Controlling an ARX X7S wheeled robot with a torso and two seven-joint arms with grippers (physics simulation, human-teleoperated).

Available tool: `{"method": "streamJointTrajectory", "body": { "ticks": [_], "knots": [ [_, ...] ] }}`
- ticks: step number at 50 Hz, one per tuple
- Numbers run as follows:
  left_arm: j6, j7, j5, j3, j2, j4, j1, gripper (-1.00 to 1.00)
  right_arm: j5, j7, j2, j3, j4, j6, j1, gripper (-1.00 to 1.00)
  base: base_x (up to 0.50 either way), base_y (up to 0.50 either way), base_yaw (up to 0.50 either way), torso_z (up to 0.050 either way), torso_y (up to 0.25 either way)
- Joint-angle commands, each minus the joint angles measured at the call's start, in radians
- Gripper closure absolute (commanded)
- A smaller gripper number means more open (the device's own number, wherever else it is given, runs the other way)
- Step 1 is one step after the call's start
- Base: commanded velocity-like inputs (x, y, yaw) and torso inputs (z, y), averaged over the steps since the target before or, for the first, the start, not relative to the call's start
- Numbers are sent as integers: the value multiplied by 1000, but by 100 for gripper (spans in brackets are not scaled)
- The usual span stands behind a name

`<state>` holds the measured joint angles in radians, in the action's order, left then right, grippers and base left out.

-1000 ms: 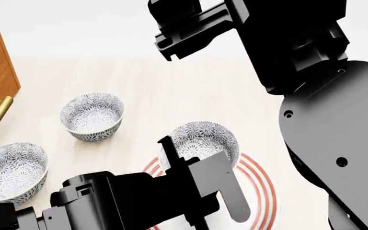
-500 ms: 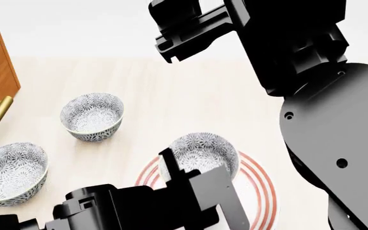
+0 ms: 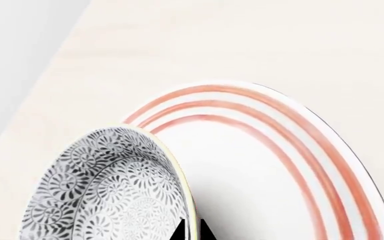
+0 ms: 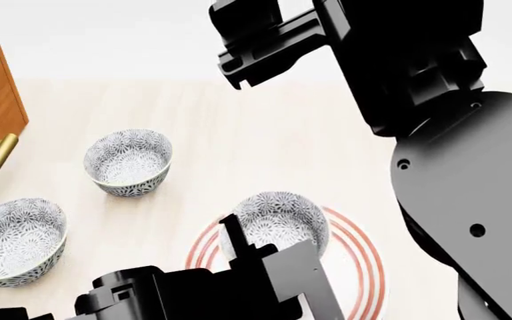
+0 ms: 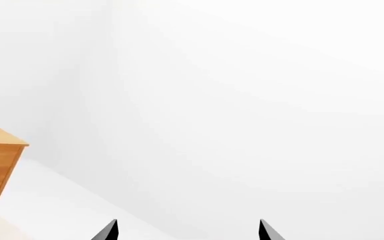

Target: Put the bowl at the front on the plate.

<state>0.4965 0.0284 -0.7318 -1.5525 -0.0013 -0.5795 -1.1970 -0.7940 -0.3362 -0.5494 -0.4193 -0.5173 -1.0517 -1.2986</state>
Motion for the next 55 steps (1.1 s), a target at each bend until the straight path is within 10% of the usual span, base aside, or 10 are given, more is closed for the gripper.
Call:
{"method": "streamJointTrajectory", "body": {
  "ticks": [1, 28, 29, 55],
  "knots": [
    [-1, 9, 26, 7, 1, -5, 7, 100, -4, -2, -4, 2, -3, 4, 6, -100, 0, 0, 0, 0, 0],
    [-8, 31, 46, 9, 1, 7, 25, 100, -8, -3, -11, 3, -5, 18, 15, -100, 0, 0, 0, 0, 0],
    [-14, 6, 54, 4, 1, 10, 22, -100, -7, -3, -11, 2, -4, 19, 15, -100, 0, 0, 0, 0, 0],
    [-46, -53, -33, 14, 1, 15, -39, -100, -8, -13, -8, -4, -2, 15, 1, -100, 0, 0, 0, 0, 0]
  ]
}}
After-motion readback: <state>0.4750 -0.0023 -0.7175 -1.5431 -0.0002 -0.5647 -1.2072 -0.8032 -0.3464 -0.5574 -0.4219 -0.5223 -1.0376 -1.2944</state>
